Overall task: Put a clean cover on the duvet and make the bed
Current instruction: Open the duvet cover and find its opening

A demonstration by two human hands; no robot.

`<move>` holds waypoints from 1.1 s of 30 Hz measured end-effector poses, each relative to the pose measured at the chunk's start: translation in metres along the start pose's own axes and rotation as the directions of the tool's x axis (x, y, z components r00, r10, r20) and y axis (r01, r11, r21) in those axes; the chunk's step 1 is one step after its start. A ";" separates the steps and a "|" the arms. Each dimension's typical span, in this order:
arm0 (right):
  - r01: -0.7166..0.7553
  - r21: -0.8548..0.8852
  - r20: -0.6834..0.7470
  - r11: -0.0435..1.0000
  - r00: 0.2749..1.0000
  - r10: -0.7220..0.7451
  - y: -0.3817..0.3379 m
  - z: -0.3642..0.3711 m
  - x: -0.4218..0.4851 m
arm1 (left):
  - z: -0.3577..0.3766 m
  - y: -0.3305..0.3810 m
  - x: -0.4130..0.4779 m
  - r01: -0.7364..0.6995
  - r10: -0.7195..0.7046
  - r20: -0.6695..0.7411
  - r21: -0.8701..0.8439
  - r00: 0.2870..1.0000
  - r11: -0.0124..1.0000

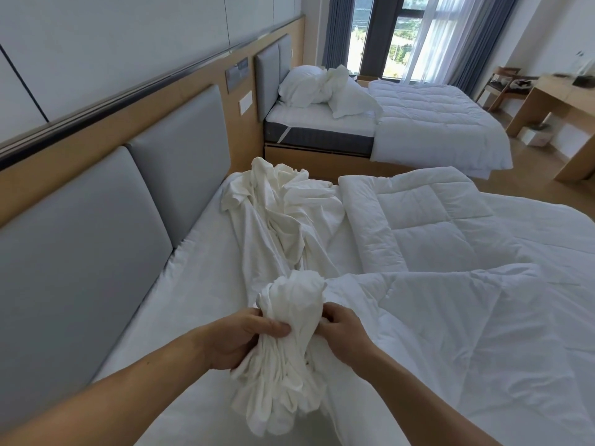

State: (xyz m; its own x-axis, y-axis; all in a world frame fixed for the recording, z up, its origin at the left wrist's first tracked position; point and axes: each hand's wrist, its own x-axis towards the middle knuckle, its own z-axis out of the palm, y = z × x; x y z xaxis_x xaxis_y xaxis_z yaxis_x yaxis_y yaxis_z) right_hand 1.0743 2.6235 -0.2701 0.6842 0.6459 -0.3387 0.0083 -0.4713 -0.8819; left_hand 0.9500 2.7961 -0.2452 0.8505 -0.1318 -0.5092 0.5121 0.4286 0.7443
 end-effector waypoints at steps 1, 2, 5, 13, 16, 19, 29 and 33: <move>0.028 0.004 -0.060 1.000 0.998 -0.028 0.001 0.001 -0.001 | -0.003 -0.001 0.001 -0.004 0.004 -0.011 -0.003 1.000 1.000; 0.068 -0.002 -0.144 0.998 0.987 -0.068 0.000 0.002 -0.005 | -0.006 -0.003 0.002 -0.007 0.007 -0.020 -0.014 1.000 1.000; 0.151 0.025 -0.256 0.988 0.957 -0.140 -0.009 0.013 -0.023 | -0.008 -0.002 0.004 -0.032 0.033 0.019 -0.081 0.999 0.996; -0.083 -0.206 -0.176 0.975 0.983 0.047 -0.026 0.026 -0.024 | 0.012 0.002 0.020 -0.033 0.052 0.088 -0.204 0.995 0.978; -0.143 -0.143 -0.211 0.979 0.971 0.111 -0.024 0.019 -0.017 | 0.014 -0.001 0.025 -0.037 0.060 0.090 -0.232 0.994 0.972; -0.140 0.213 -0.213 0.967 0.959 0.186 -0.021 0.009 -0.015 | 0.018 -0.003 0.024 -0.041 0.078 0.116 -0.292 0.990 0.955; -0.235 0.737 -0.040 0.634 0.921 0.388 0.004 -0.016 -0.031 | 0.018 -0.027 0.037 -0.137 0.124 -0.061 -0.349 0.990 0.927; -0.230 0.744 -0.054 0.628 0.916 0.398 0.014 -0.026 -0.034 | 0.020 -0.031 0.045 -0.166 0.117 -0.146 -0.390 0.982 0.906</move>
State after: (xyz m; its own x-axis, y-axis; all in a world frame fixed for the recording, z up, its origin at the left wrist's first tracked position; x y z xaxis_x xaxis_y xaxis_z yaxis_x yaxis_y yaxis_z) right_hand 1.0703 2.5792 -0.2625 0.6689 0.3714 -0.6439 -0.6942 0.0025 -0.7198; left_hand 0.9744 2.7586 -0.2826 0.8780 0.0512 -0.4760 0.2758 0.7587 0.5903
